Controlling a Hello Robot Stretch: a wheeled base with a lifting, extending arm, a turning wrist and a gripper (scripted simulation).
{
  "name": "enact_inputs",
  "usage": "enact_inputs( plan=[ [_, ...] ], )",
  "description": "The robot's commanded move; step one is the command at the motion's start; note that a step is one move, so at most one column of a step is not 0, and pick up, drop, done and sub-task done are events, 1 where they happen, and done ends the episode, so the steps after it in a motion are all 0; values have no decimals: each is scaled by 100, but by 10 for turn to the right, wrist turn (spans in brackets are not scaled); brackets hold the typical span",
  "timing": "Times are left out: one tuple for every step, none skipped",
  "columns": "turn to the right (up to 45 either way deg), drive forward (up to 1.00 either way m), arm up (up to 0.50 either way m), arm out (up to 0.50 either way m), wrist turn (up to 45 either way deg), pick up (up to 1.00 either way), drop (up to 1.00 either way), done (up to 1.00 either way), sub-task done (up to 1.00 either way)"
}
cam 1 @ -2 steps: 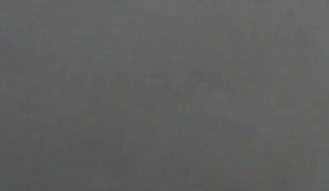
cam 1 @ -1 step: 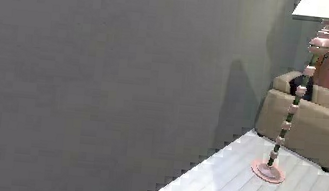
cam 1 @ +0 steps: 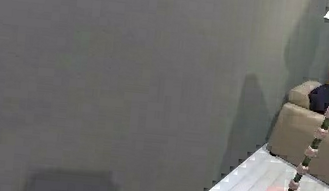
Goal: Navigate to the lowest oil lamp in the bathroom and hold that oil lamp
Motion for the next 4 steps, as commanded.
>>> enact_inputs(
  plan=[
    [420,0,0,0,0,0,0,0,0],
    [0,40,0,0,0,0,0,0,0],
    [420,0,0,0,0,0,0,0,0],
    [0,95,0,0,0,0,0,0,0]
  ],
)
